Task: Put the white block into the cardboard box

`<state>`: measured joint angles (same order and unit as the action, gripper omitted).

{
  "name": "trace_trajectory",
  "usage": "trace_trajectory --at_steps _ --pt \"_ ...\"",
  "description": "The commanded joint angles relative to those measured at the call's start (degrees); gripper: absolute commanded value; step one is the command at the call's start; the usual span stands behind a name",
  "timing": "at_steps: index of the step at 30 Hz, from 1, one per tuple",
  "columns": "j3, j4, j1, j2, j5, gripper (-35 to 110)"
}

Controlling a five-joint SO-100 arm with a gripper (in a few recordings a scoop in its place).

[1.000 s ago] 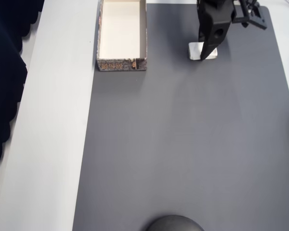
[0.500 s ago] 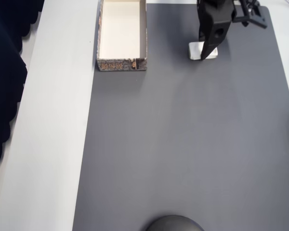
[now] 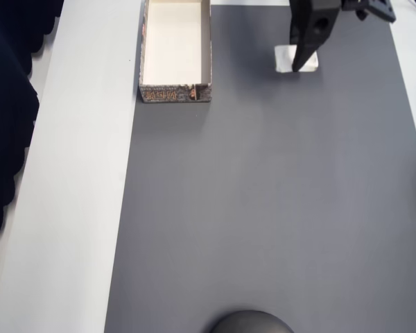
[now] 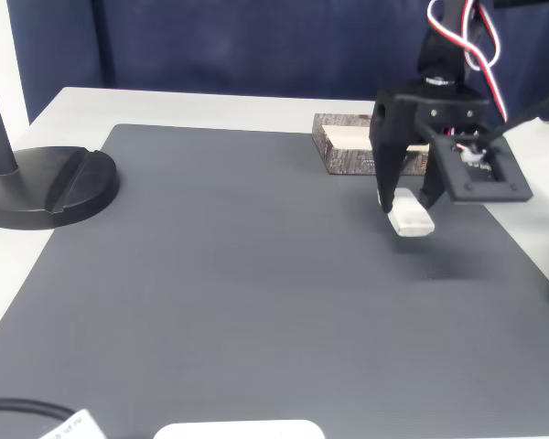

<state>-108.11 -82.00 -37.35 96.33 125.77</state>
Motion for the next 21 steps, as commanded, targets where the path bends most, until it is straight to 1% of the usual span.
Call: trace_trajectory --at_steps 1,12,19,21 --pt "6.9 -3.5 -1.8 4.0 -1.1 -2" --pt "12.9 -8.1 -3.2 3.3 -3.9 -2" --pt "13.5 -8.2 -3.2 3.3 -9.8 -2" --pt "13.5 -7.8 -3.3 3.3 -12.8 -2"
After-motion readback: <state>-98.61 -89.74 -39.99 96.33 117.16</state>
